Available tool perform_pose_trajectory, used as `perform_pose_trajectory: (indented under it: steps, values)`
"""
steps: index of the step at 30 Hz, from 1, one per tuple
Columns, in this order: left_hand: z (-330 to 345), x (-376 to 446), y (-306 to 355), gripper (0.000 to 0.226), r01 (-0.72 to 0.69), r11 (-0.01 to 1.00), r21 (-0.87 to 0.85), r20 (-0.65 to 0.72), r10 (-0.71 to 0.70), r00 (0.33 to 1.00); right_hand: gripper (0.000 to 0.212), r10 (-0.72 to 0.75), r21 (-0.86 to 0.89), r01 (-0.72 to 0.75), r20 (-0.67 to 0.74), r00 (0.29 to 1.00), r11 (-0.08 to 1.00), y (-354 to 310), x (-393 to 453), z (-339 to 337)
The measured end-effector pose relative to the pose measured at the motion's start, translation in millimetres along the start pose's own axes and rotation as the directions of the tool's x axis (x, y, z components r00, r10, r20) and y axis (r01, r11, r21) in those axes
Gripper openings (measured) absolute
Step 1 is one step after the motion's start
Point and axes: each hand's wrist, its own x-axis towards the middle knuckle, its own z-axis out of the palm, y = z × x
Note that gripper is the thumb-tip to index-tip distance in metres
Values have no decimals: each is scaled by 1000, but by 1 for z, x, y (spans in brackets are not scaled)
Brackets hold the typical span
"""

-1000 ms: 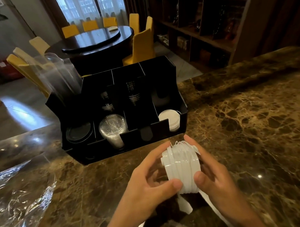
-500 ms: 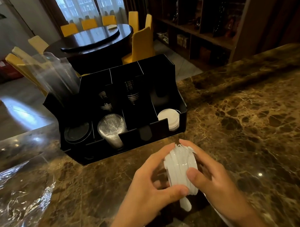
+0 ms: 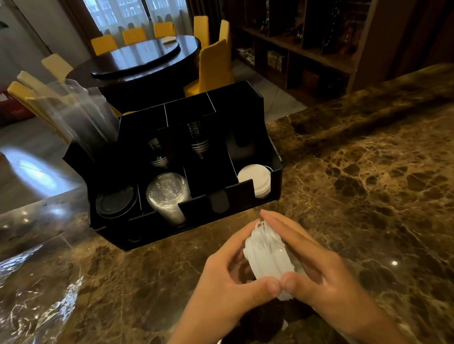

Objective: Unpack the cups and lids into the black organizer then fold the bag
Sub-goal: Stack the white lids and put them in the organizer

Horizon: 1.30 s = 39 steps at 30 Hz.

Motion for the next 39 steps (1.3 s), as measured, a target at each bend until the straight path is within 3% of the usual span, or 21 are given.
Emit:
perform_pose_trajectory:
  steps: [7,15,22,32,39]
  values:
    - [13,5,-2,87,-80,989,121,-111,94,989,67,53,233,-28,-103,993,972,-2,1,12]
    - [13,14,6,77,-47,995,85,-96,55,994,72,52,126,-28,-195,979,992,-4,2,17]
    - [18,16,-1,81,-131,944,302,-103,169,980,54,172,255,-94,-302,938,962,2,4,20]
    - [20,22,2,70,-55,996,66,-179,66,982,66,113,204,-60,-259,959,977,-3,13,21]
    - [16,26,6,65,-55,992,110,-141,71,987,67,172,313,-84,-262,950,946,8,10,20]
